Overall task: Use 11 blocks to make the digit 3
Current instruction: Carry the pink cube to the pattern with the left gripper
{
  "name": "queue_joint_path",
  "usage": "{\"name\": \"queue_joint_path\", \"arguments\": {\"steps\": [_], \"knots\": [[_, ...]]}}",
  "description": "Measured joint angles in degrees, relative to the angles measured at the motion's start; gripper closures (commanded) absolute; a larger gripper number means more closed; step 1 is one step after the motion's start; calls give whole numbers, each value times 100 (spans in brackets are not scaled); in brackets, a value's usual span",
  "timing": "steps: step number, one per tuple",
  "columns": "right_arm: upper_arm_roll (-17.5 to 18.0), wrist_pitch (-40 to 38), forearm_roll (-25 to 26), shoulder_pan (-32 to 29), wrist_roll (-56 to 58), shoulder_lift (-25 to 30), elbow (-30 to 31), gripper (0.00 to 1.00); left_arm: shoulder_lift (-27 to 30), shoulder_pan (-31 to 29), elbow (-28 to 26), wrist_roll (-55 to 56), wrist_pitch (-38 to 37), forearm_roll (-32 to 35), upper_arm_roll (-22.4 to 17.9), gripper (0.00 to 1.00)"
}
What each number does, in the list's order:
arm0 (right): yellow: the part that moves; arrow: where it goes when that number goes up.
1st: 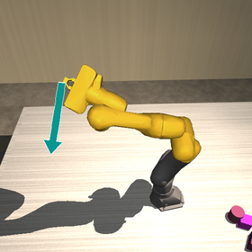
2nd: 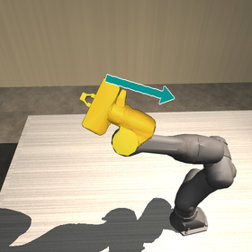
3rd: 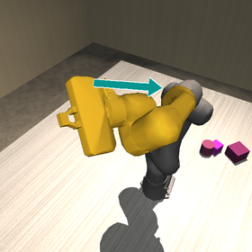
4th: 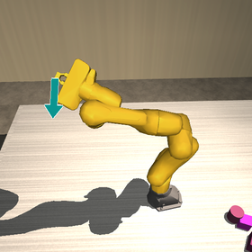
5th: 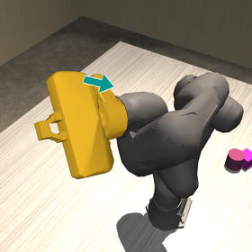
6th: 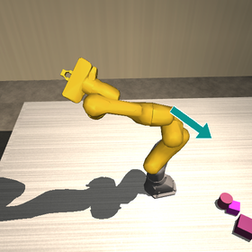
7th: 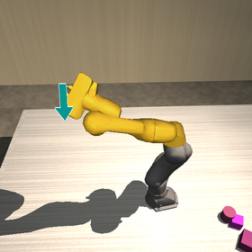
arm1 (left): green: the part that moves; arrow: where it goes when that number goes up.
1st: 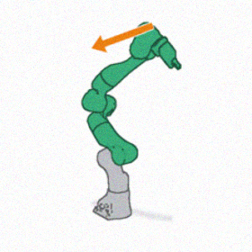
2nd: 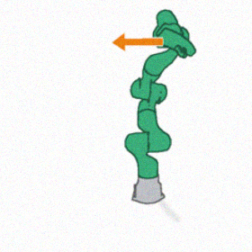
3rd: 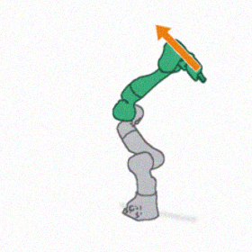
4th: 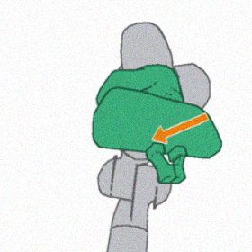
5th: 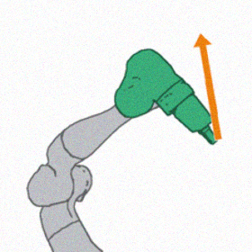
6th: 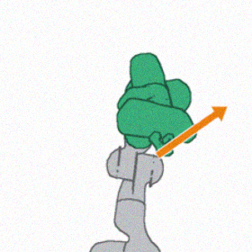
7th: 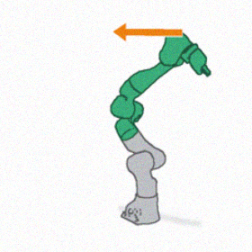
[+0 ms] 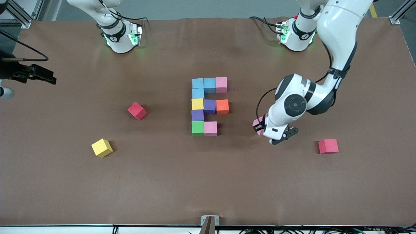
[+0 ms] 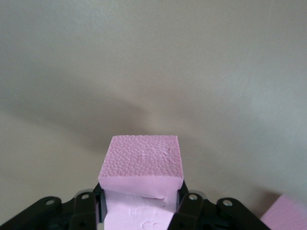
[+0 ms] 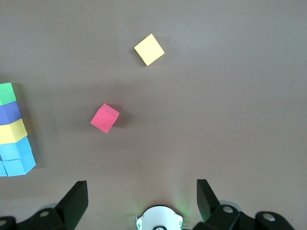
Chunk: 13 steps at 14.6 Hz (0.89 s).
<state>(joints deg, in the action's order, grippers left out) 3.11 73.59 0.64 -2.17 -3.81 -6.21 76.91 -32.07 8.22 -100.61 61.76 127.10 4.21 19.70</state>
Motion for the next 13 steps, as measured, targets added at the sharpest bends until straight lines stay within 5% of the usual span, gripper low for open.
{"name": "queue_joint_path", "arguments": {"steps": [6, 13], "knots": [[-1, 203, -2, 0, 0, 305, 269, 0, -656, 352, 845, 3505, 42, -11, 17, 72], [0, 361, -96, 0, 0, 947, 898, 0, -904, 774, 933, 6199, 689, -11, 15, 72]]}}
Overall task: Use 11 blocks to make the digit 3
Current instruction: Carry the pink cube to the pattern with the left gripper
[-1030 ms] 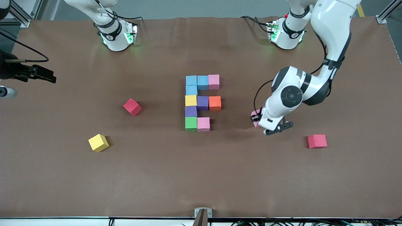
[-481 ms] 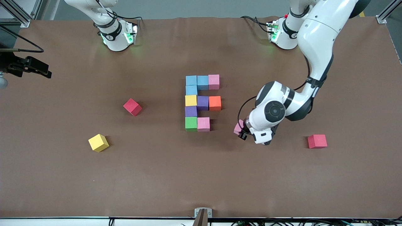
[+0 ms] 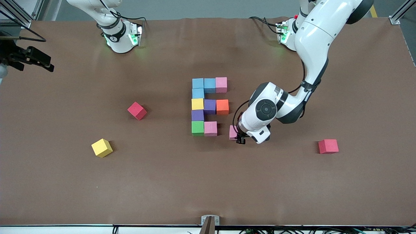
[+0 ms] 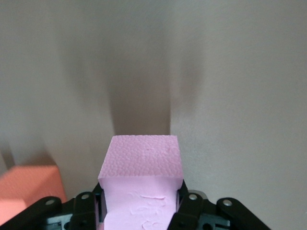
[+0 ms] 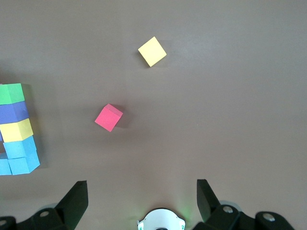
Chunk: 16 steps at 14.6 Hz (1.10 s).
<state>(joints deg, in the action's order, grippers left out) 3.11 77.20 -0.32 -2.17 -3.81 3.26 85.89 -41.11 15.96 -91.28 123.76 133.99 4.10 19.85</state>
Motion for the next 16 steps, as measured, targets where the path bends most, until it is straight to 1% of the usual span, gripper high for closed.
{"name": "queue_joint_path", "arguments": {"steps": [3, 5, 9, 13, 16], "knots": [[0, 120, -33, 0, 0, 159, 131, 0, -116, 64, 0, 657, 210, 0, -4, 71], [-2, 210, -82, 0, 0, 197, 142, 0, -179, 95, 1, 835, 249, 0, -4, 71], [-6, 274, -106, 0, 0, 322, 145, 0, -273, 205, 2, 887, 324, 0, -5, 71], [-11, 104, -114, 0, 0, 455, 176, 0, -312, 337, 2, 883, 363, 28, -7, 71], [-103, 6, -114, -1, 0, 465, 179, 0, -334, 371, 2, 862, 380, 54, -8, 71]]}}
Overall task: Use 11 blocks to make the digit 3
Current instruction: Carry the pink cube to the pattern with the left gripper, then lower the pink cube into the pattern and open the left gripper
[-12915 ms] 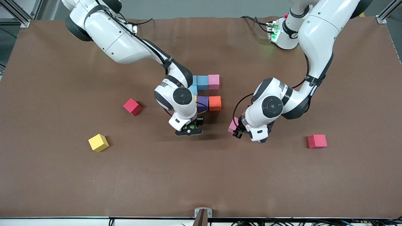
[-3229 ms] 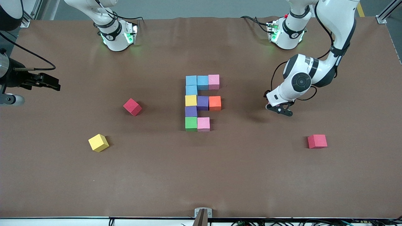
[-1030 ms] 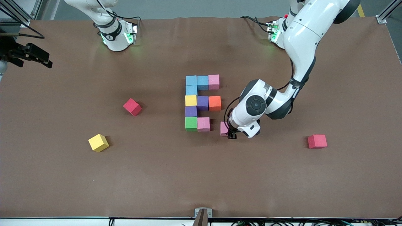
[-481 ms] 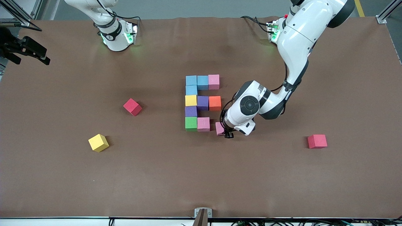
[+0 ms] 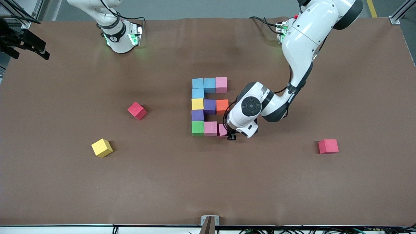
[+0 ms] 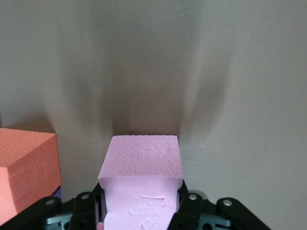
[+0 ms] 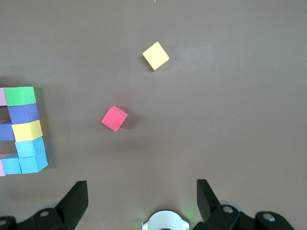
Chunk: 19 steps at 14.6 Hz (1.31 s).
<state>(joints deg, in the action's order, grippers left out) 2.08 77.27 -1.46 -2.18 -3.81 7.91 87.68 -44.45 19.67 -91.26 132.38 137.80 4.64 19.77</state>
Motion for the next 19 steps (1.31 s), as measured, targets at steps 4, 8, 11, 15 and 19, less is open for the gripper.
{"name": "queue_joint_path", "arguments": {"steps": [4, 8, 11, 15, 19], "knots": [[-53, -94, -4, 0, 2, 4, 2, 0, 0, 52, 1, -116, 3, 23, 0, 71], [-36, -101, -15, 2, 5, 4, 17, 0, -2, 112, 1, -267, 3, 28, 0, 71], [-37, -96, -17, 1, 6, 4, 17, 0, -2, 117, 1, -297, 3, 28, -1, 69], [-45, -97, -17, 1, 10, 4, 22, 0, -4, 117, 1, -385, 3, 28, -5, 0], [-42, -96, -20, 1, 16, 4, 25, 0, -22, 121, 2, -598, 7, 28, -8, 0]]}}
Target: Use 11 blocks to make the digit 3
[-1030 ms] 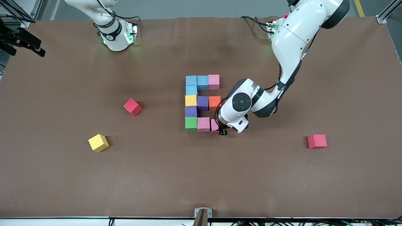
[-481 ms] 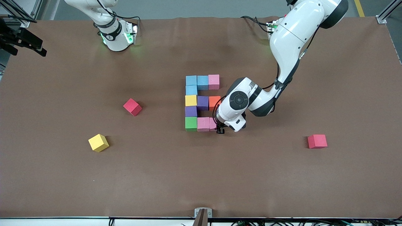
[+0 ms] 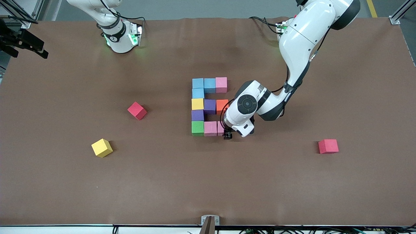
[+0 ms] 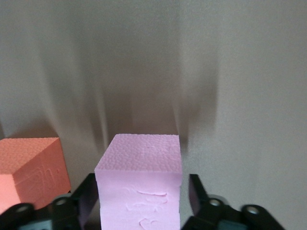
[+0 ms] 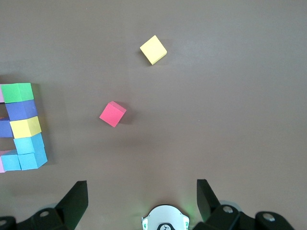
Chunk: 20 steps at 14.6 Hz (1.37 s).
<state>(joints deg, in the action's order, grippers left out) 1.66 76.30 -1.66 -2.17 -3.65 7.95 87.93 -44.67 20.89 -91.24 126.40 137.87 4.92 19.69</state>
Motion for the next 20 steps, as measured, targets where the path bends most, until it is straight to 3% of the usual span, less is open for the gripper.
{"name": "queue_joint_path", "arguments": {"steps": [9, 15, 20], "knots": [[2, 0, -3, 0, 4, 0, 11, 0, 257, -33, 257, -543, -36, 0, -4, 0], [4, 0, -8, 0, 9, 1, 11, 0, 1162, -346, 290, -1646, -930, 3, -54, 0], [8, 1, -9, 0, 20, 1, 11, 0, 1284, -584, 274, -2443, -1299, 112, -61, 0]]}}
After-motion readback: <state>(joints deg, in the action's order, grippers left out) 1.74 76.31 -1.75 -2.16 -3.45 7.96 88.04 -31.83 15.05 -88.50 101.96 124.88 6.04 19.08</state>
